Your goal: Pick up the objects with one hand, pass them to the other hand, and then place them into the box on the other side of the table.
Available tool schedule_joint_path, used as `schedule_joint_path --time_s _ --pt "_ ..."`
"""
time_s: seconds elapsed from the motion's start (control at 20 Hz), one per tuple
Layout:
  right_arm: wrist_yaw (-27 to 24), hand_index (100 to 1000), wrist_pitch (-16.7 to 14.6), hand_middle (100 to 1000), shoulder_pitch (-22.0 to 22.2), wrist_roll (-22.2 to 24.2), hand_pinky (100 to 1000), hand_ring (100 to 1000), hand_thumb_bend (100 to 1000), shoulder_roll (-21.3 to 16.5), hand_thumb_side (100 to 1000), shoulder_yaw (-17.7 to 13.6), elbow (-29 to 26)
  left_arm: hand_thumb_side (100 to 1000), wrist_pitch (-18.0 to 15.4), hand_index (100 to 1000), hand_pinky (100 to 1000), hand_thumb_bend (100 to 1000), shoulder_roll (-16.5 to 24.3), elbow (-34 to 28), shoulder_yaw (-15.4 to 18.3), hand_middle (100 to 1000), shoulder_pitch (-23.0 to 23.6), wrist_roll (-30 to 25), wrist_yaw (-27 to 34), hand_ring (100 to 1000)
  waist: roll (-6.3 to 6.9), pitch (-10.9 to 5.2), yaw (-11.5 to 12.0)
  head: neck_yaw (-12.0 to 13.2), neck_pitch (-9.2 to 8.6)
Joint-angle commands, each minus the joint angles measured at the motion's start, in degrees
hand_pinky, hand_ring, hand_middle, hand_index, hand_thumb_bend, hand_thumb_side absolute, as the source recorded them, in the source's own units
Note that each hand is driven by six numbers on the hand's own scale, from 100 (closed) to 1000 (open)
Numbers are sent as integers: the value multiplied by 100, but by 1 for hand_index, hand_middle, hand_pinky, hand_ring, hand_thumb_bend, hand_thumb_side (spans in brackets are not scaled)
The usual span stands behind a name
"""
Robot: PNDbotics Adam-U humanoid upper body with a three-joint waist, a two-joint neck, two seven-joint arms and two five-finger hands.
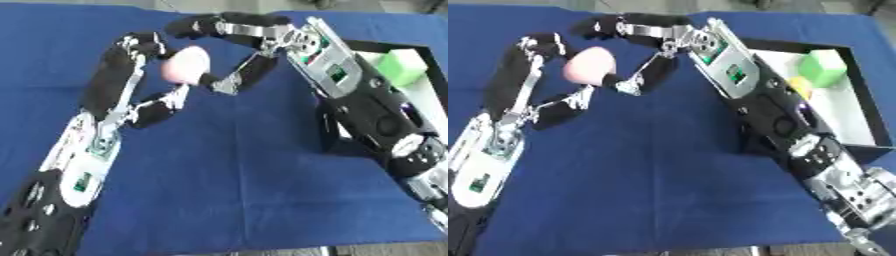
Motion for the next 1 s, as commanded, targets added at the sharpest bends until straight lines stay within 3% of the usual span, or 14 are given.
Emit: schedule_joint_path --time_s 0.05,0.25,0.45,0.7,0.85,0.9,1.0 --pt "-18 935 88 886 -90 -156 922 1000 100 -12 100 -29 19 184 -12 557 754 100 -85 -85 -15 449 -164 40 27 521 16 -106 -1 -11 21" --pt "-437 805 391 790 -83 -522 891 1000 100 -22 170 -10 11 120 48 583 756 100 -90 -50 -25 461 -150 72 180 518 18 -113 -4 -23 20" --pt "-831 735 742 763 -86 -735 878 1000 100 -55 234 3 -77 189 167 583 758 100 -100 -33 -54 458 -152 160 362 514 23 -115 -11 -48 19" --pt "-1007 669 871 753 -78 -699 850 1000 100 -72 214 -4 -152 265 215 604 761 100 -100 -55 -81 471 -144 176 508 520 27 -114 -18 -61 11" --pt "-1047 633 860 725 -76 -608 824 1000 100 -92 170 -2 -175 377 282 660 771 116 -102 -62 -84 511 -147 228 598 543 30 -116 -21 -64 18" --pt "-1058 631 858 720 -74 -580 821 1000 100 -96 164 -10 -173 407 305 691 779 168 -98 -69 -84 534 -148 253 619 564 31 -117 -22 -66 19" --pt "-1081 629 853 713 -72 -556 818 1000 100 -127 166 -35 -169 614 391 881 849 368 -76 -38 -89 690 -140 222 581 721 34 -120 -30 -61 17"
